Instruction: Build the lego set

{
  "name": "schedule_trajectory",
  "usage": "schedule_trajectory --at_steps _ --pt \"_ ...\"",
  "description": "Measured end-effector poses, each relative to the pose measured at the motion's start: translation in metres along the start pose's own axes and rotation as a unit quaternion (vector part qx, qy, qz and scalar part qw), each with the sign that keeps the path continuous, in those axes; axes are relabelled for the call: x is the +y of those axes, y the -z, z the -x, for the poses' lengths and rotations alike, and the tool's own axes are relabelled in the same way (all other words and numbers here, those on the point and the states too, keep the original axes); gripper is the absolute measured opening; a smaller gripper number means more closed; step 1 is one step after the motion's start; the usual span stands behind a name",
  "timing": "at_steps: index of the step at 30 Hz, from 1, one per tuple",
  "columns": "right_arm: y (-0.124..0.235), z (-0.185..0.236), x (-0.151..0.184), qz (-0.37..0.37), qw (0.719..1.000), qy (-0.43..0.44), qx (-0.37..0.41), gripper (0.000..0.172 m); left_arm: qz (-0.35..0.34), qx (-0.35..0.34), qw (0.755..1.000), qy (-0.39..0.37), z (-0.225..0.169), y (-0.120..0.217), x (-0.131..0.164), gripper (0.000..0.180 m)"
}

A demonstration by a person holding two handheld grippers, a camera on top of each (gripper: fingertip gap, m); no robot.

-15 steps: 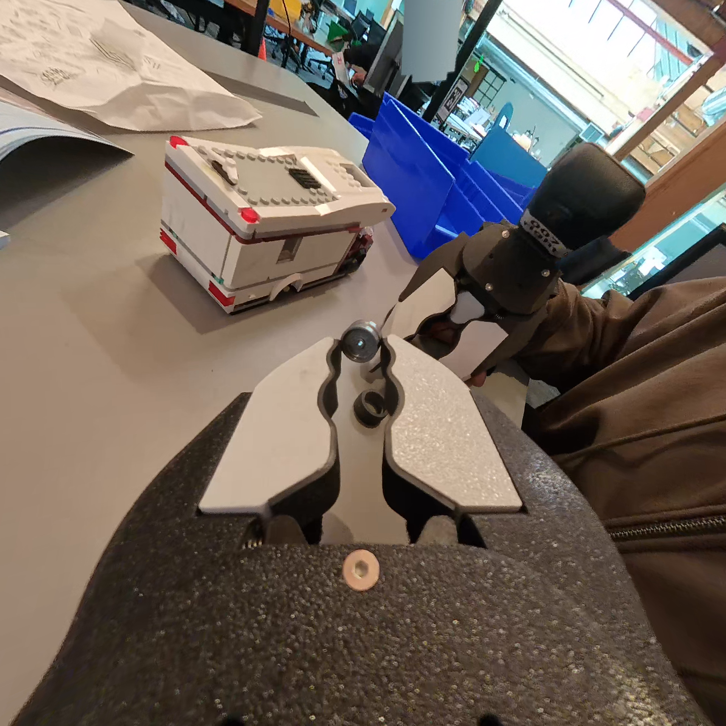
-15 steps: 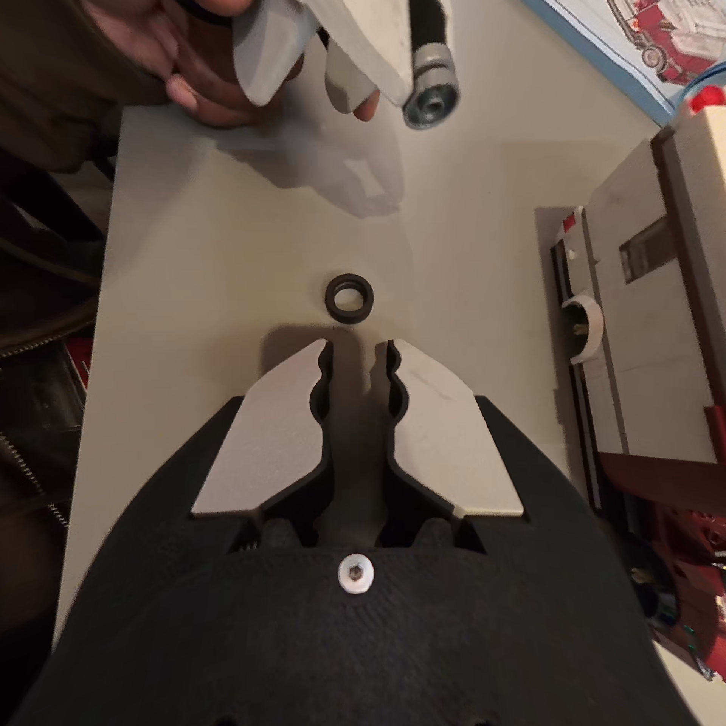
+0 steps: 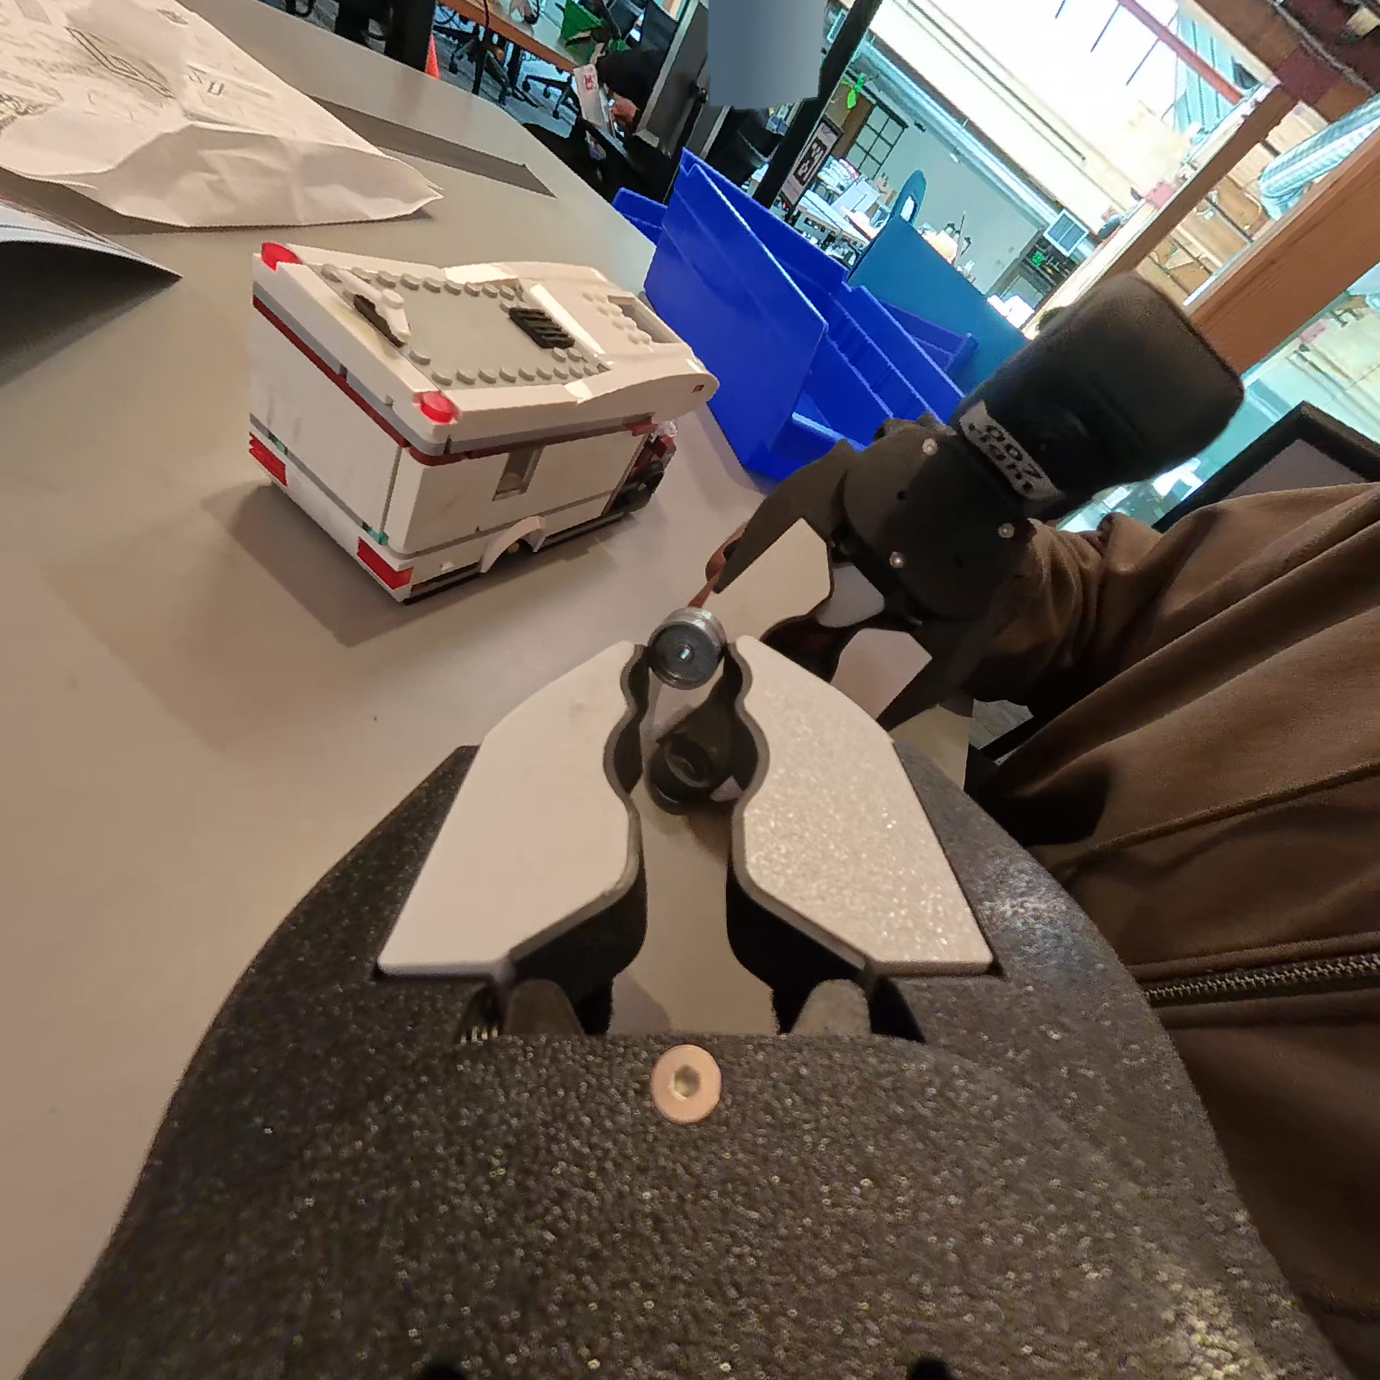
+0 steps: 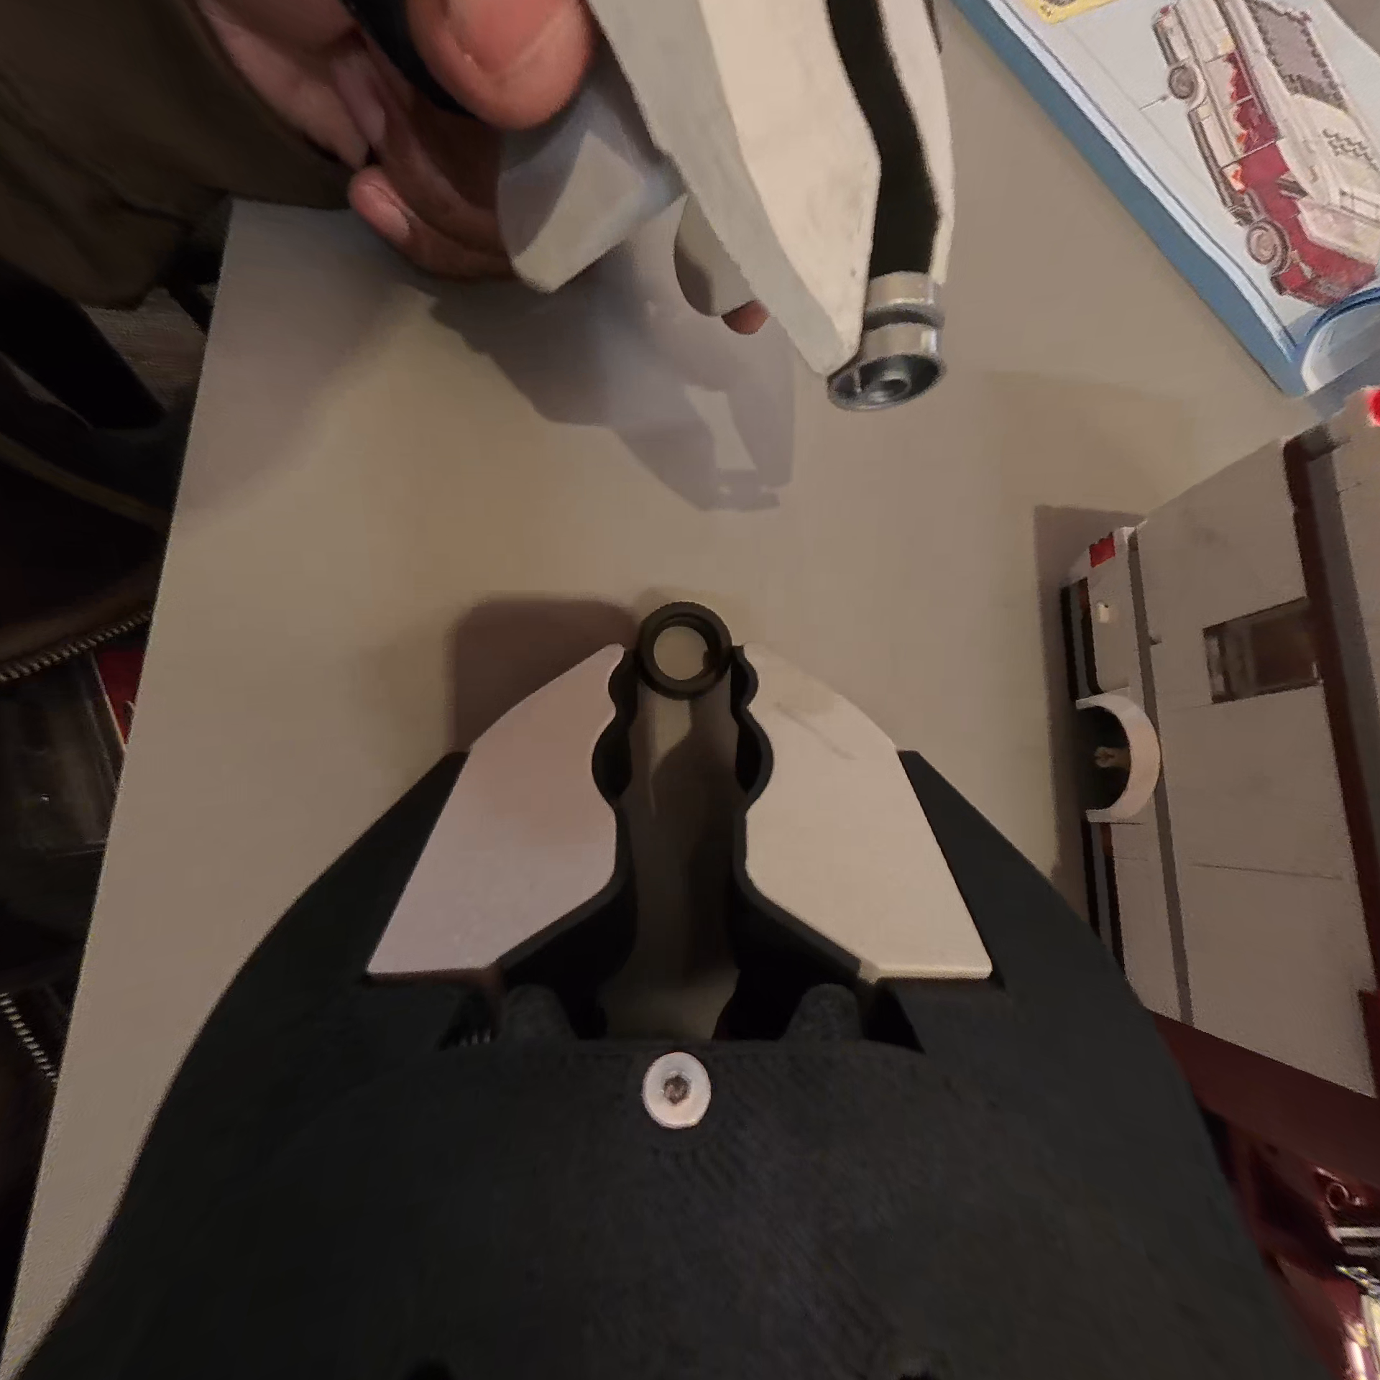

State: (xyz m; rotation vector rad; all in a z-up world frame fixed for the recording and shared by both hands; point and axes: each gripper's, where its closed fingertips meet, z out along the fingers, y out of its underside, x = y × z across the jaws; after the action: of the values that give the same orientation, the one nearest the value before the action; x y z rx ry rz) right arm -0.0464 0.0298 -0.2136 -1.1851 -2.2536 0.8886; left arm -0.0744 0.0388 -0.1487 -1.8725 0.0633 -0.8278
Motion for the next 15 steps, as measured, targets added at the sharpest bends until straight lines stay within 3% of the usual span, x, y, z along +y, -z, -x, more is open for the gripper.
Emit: schedule_trajectory --at_steps 5,10,15 --pt "0.019 -0.019 -0.022 -0.102 0.993 -0.059 0.013 0.024 -0.005 0.019 1.000 -0.003 -0.005 0.002 -0.001 0.019" --pt "0.053 -0.035 -0.047 -0.249 0.962 -0.107 0.017 0.023 -0.003 0.049 0.999 -0.011 -0.012 -0.001 -0.002 0.019" --pt "0.073 -0.032 -0.060 -0.331 0.937 -0.116 -0.006 0.023 -0.030 0.097 0.995 -0.018 -0.025 -0.006 -0.011 0.019"
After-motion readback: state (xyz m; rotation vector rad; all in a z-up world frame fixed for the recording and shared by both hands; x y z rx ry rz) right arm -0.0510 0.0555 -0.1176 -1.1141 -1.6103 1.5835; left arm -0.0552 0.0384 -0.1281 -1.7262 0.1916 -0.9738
